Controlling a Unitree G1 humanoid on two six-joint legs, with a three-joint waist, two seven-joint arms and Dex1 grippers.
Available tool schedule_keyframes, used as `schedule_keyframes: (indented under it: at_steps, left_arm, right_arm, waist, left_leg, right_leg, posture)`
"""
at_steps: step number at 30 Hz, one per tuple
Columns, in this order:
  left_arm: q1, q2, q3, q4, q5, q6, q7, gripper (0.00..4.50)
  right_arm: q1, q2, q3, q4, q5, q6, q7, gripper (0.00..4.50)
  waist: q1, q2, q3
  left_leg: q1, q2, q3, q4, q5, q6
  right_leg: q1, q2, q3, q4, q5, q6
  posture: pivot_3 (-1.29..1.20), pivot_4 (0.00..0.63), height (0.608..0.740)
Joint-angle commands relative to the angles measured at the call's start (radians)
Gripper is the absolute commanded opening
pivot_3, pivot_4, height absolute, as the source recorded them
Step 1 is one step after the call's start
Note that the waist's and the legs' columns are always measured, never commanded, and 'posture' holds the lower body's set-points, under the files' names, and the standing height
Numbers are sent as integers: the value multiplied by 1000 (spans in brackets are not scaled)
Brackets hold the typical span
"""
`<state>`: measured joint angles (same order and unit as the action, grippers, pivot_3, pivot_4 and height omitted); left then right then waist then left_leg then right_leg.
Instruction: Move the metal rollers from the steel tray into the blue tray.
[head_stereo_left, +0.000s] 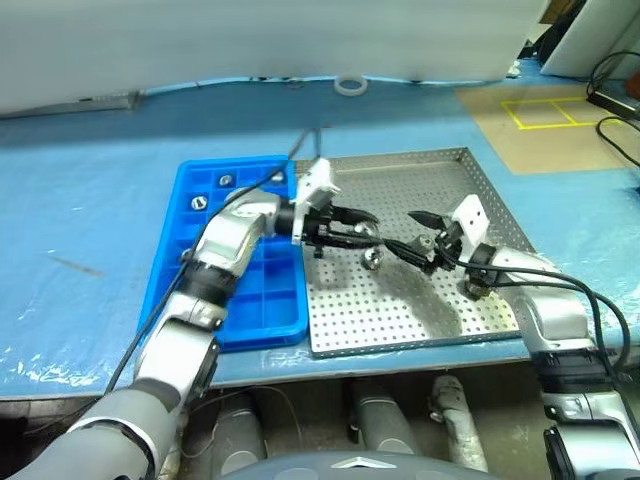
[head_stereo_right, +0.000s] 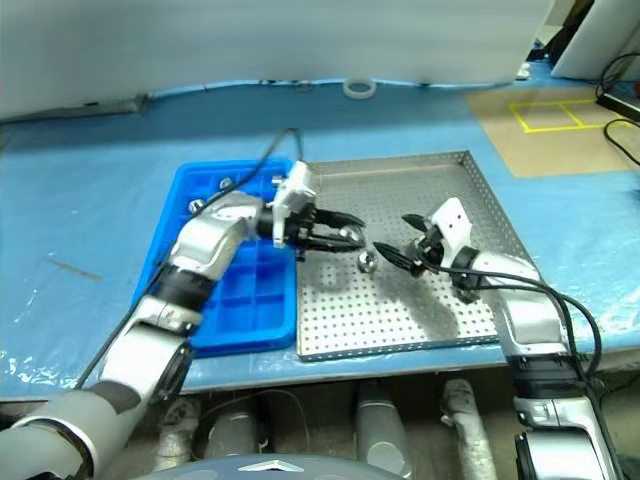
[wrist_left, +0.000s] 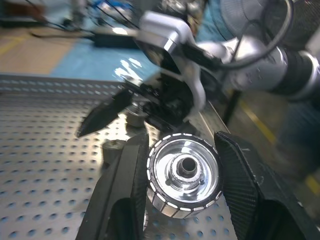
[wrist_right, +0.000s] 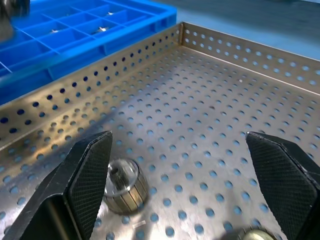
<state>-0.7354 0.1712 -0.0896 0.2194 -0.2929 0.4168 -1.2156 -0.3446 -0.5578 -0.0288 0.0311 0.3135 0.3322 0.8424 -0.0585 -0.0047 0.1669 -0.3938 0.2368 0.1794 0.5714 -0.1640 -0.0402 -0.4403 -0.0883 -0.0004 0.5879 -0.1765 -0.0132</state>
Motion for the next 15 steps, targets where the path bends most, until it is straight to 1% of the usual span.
schedule_keyframes:
  at_steps: [1, 3, 6, 7, 10, 12, 15]
  left_arm:
    - [111, -43, 143, -206, -64, 19, 258, 1708]
    - [201, -49, 166, -304, -38, -10, 367, 1708]
    - [311, -36, 163, -422, 16, -63, 483, 1708]
    - [336, -32, 165, -450, 33, -78, 521, 1708]
    - [396, -50, 220, -545, 45, -89, 672, 1708]
    - [449, -39, 233, -608, 66, -96, 732, 1708]
    - [574, -14, 238, -709, 103, -100, 792, 1708]
  right_arm:
    - [-74, 22, 33, 54, -4, -46, 50, 4500]
    - [-121, 41, 52, 103, 1, -54, 84, 4500]
    - [-187, 73, 84, 166, 12, -49, 146, 4500]
    - [-204, 84, 96, 182, 13, -48, 165, 4500]
    - [-263, 125, 127, 244, 5, -66, 217, 4500]
    - [-299, 148, 138, 293, -3, -86, 240, 4500]
    - [-336, 167, 160, 361, -24, -120, 273, 4500]
  waist:
    - [12, 0, 0]
    - [25, 0, 0]
    - [51, 0, 0]
    - [60, 0, 0]
    - [83, -1, 1]
    - [97, -1, 1]
    - [111, -1, 1]
  left_leg:
    - [-1, 0, 0, 0, 0, 0]
    - [-1, 0, 0, 1, 0, 0]
    - [-1, 1, 0, 0, 0, 0]
    - [-2, 1, 0, 0, 0, 0]
    - [-3, 2, -1, 0, 0, -1]
    - [-3, 2, -1, 0, 0, -1]
    - [-3, 2, -1, -1, 0, -1]
  right_leg:
    - [0, 0, 0, 0, 0, 0]
    - [0, 0, 0, 0, 0, 0]
    - [0, 0, -1, 0, 0, 0]
    - [-1, 0, -2, 0, 0, 0]
    - [-1, 0, -3, 0, 0, 0]
    - [-1, 0, -3, 0, 0, 0]
    - [-1, 0, -4, 0, 0, 0]
  posture:
    - [-184, 150, 740]
    - [-126, 150, 740]
    - [-69, 150, 740]
    - [-44, 150, 740]
    - [9, 150, 740]
    - [59, 150, 740]
    - [100, 150, 740]
